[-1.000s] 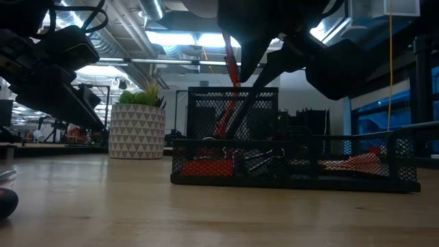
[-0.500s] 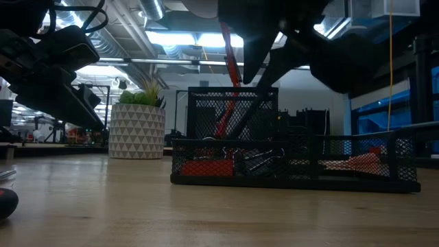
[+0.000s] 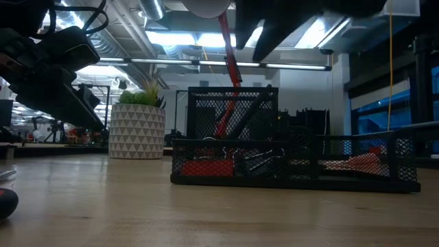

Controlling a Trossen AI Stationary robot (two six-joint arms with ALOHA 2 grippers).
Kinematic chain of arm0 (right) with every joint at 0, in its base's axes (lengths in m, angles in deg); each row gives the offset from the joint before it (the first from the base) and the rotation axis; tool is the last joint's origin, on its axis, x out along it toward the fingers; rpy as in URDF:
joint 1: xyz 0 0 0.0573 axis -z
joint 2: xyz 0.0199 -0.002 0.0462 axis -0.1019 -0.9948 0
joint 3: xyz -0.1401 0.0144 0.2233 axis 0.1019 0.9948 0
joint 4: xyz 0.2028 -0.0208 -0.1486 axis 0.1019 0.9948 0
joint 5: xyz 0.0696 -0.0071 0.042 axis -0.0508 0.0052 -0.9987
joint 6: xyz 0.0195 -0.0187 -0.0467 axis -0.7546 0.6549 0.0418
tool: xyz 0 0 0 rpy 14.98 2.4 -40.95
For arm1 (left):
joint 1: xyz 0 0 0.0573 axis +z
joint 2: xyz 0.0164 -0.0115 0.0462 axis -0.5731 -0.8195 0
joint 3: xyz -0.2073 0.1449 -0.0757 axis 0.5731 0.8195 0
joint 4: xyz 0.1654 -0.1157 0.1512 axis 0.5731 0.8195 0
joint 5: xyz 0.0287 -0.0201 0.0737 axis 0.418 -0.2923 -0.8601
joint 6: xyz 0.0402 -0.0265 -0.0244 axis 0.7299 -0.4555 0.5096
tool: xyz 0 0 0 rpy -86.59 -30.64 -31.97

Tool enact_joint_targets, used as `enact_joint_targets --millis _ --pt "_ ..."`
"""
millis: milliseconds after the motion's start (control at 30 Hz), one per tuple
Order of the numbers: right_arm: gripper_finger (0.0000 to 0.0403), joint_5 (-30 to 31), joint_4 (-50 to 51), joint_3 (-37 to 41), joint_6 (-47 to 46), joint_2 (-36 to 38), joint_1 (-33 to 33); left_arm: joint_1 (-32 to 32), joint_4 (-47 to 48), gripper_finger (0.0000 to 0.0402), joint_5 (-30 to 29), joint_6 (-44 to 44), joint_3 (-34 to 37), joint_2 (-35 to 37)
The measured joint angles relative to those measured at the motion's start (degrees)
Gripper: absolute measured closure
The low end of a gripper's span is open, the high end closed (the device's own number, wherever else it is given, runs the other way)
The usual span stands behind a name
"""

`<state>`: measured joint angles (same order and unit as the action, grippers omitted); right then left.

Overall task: Pick and place office supplies into organizer
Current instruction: Put the top black pen into the black desk organizer

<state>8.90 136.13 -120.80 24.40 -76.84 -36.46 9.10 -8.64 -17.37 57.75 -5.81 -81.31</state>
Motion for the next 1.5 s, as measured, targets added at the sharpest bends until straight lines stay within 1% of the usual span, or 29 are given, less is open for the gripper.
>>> enact_joint_targets --millis 100,267,333,467,633,767,867,933,1233,1367,1500 --pt "0.0240 -4.08 0.86 -2.43 -2.64 0.15 0.00 0.00 0.00 0.0311 0.00 0.00 0.00 0.02" --pt "0.0240 -14.36 0.68 -6.37 -5.06 0.56 -0.02 -0.01 0.07 0.0311 0.00 0.00 0.00 0.01" --pt "0.0240 -16.40 0.62 -5.84 -6.00 1.82 -0.11 -0.02 0.07 0.0311 0.00 0.00 0.00 0.02" --pt "0.0240 -16.66 0.82 -4.37 -10.34 5.10 -0.21 -0.01 0.09 0.0311 0.02 -0.61 0.00 0.00" --pt "0.0240 -16.62 0.79 -3.20 -10.70 9.93 -1.02 0.00 0.11 0.0311 0.02 -0.61 0.00 0.02" --pt "0.0240 -16.59 -0.14 1.15 -12.08 15.29 -1.27 0.00 0.15 0.0311 0.04 -0.57 0.00 0.00" --pt "0.0240 -16.44 -4.43 8.47 -13.30 21.65 -1.22 -0.01 0.18 0.0311 0.04 -0.52 0.00 0.02" --pt "0.0240 -16.42 -10.09 15.66 -13.33 26.95 -1.22 0.00 0.20 0.0311 0.03 -0.48 0.00 0.01" --pt "0.0240 -16.51 -42.88 53.85 -10.55 51.92 -0.16 -0.02 0.22 0.0311 0.02 -0.44 0.00 0.02" --pt "0.0240 -16.55 -58.34 69.68 -8.96 60.03 1.54 0.00 0.20 0.0311 0.01 -0.46 0.00 0.02" --pt "0.0240 -16.62 -72.81 83.66 -5.70 65.19 4.11 -0.01 0.20 0.0311 -0.64 -0.44 0.00 0.02"
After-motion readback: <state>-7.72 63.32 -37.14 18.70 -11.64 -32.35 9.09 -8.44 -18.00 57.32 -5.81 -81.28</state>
